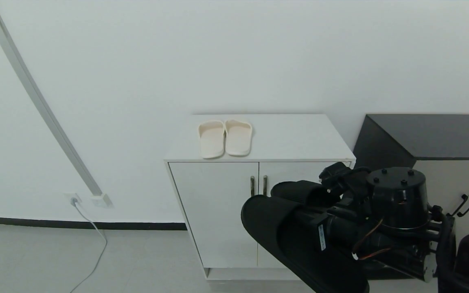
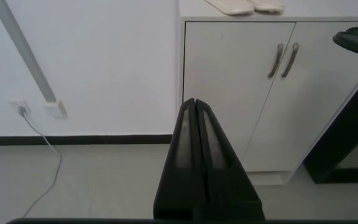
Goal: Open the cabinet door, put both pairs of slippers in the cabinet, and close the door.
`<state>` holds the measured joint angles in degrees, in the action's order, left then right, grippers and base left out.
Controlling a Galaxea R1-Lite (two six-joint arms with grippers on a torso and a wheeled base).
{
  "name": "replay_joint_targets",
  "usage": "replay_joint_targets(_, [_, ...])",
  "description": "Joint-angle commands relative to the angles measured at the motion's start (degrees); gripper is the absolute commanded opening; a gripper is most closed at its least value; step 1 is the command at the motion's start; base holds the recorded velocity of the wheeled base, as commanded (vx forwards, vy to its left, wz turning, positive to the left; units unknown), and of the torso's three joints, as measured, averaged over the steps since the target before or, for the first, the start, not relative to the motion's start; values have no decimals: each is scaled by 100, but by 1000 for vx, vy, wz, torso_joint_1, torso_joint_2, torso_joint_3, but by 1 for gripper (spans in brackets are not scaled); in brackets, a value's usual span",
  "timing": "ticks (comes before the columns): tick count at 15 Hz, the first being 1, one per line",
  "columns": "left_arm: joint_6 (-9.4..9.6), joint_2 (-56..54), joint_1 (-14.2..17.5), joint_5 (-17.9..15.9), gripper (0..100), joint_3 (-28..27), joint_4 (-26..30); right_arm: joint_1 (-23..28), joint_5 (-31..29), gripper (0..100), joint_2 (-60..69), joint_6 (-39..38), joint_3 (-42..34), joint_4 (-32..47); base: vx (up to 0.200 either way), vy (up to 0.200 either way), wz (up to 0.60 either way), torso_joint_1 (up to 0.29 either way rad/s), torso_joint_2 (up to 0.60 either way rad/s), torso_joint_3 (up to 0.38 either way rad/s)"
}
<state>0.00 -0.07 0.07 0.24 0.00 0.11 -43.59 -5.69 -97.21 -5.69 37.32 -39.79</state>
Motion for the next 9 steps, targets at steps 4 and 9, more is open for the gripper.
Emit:
replay_joint_targets(4, [0, 7, 1, 2, 100, 0, -2, -44, -2, 0, 18, 77, -84, -20, 0, 0, 0, -174, 410, 228])
replay_joint_targets(9, [0, 7, 1, 2, 100, 0, -2, -44, -2, 0, -9, 103, -190, -205, 0, 0, 0, -226, 540, 305])
